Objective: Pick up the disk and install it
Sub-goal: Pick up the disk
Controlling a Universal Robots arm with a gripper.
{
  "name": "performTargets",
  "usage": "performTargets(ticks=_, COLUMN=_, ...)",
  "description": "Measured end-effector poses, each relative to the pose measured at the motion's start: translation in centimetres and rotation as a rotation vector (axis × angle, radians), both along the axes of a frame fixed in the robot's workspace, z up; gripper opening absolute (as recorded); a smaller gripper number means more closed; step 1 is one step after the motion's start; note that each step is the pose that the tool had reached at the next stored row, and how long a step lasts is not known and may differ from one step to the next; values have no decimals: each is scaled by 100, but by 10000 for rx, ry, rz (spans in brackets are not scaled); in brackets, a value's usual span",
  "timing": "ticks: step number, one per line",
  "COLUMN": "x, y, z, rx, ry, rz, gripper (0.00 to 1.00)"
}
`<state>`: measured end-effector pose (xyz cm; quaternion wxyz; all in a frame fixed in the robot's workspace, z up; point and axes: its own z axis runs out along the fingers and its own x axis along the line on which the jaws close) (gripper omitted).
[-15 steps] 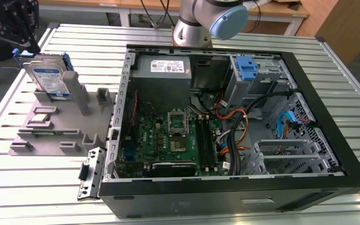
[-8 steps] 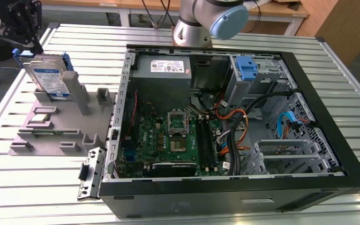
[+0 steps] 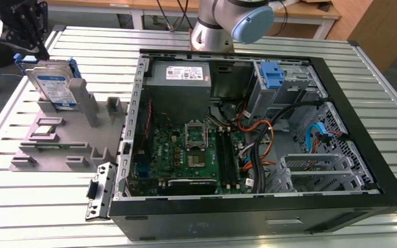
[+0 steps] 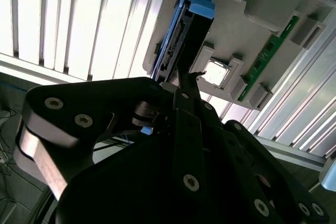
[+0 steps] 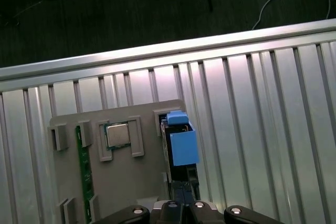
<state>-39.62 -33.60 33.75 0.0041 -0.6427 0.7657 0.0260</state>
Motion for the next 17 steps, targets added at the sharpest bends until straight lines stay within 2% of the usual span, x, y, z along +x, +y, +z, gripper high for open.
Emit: performTargets(ticks=17, x=-7, y=0, z=-23, rx=0, ry=-6, rz=87, gripper=10)
